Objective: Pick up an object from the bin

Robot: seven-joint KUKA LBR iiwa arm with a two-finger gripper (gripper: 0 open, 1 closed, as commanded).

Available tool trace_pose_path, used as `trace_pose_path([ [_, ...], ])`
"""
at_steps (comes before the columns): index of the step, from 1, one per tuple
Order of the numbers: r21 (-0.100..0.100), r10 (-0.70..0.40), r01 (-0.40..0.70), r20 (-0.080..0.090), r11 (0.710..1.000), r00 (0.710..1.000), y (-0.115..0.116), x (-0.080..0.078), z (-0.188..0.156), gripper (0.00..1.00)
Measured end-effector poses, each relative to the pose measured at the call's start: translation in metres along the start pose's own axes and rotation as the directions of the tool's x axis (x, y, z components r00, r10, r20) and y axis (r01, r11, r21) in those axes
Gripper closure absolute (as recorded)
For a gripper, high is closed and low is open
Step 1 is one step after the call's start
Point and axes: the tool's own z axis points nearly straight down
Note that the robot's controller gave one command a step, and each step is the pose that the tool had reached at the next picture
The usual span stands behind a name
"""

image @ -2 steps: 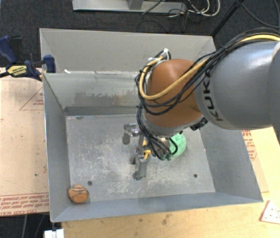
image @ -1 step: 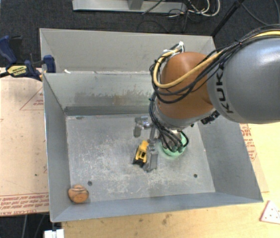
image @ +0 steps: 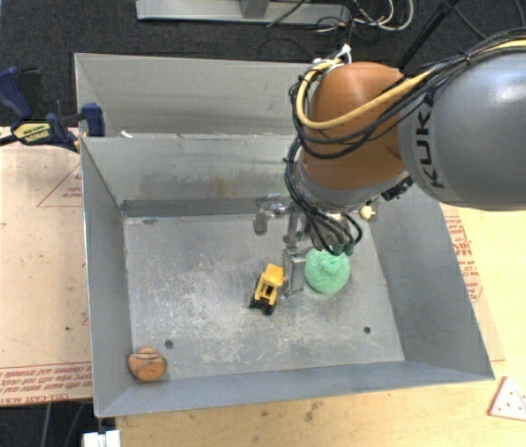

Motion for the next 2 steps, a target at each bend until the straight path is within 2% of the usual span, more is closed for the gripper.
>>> trace_pose_path([
  [1,0.000,-0.147,0.147,0.006,0.989,0.989,-0.031,0.011,0.018,0.00],
  [2,-0.001,0.031,-0.031,0.001,1.000,1.000,-0.066,0.023,0.042,0.00],
])
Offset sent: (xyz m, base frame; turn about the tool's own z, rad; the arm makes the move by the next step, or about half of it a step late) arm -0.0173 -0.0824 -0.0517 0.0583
